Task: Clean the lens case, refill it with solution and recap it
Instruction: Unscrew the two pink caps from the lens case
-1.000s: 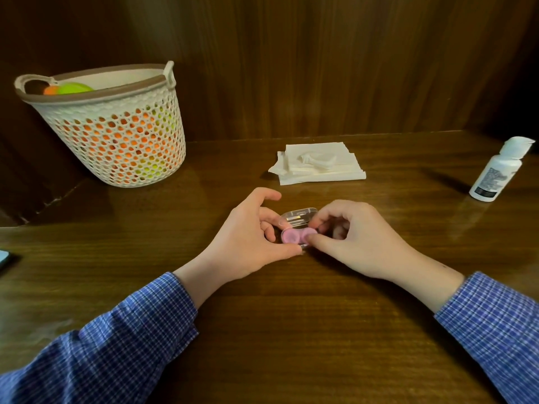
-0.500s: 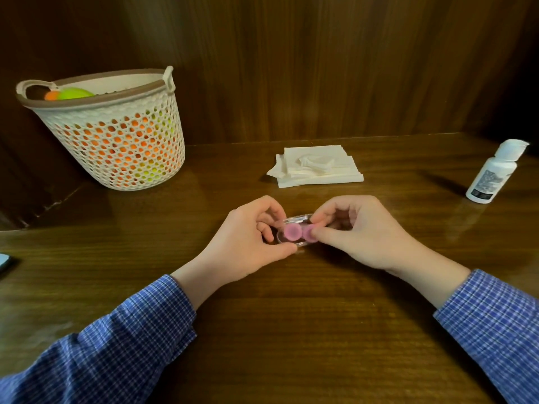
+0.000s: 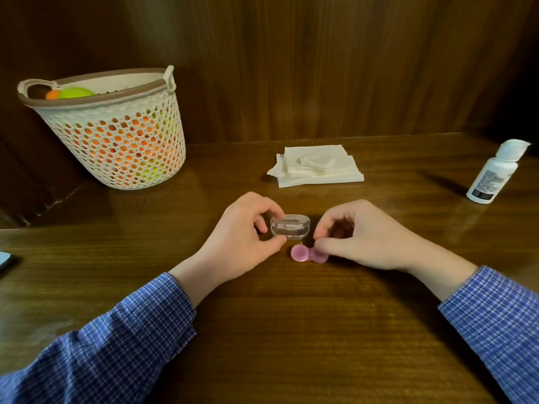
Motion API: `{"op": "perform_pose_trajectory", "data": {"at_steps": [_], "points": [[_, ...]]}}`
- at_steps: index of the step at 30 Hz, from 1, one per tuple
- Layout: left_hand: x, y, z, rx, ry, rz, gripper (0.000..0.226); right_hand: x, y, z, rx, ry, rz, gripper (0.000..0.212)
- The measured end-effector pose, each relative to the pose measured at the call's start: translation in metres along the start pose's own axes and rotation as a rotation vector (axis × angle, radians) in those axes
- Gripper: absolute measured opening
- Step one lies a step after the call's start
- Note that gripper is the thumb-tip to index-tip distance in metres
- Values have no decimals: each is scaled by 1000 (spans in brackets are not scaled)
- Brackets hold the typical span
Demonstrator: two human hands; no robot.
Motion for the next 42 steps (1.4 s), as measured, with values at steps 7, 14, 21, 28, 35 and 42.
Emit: {"op": "perform_pose_trajectory", "data": {"at_steps": [7,14,21,28,35,42], "points": [[4,0,5,60,38,-47,28,8,6,-6,-88,-76,100,18],[4,1,5,58,28,-30,25,8,9,-2,-58,-104,131,21],[2,1,3,22,73,-5,21,10,13,-5,-72,-113,128,28],[-2,0,4,-9,129,29,20,-4,5,-7,-82,-158,196,15],[-8,-3,19,71,144,78,19,-2,-5,-8,-80,-264,57,51],[19,-17,50,291,57,-174,12,3,-7,-7,-75,-300,19,37]]}}
Point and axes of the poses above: each hand's wrist, its own y-axis towards the middle knuckle, its own x-axis out of the palm, z = x × y, the point moved 9 cm from there along y, towards the middle knuckle, and after that the axes turned 2 degrees about z, right-handed, at the moved point
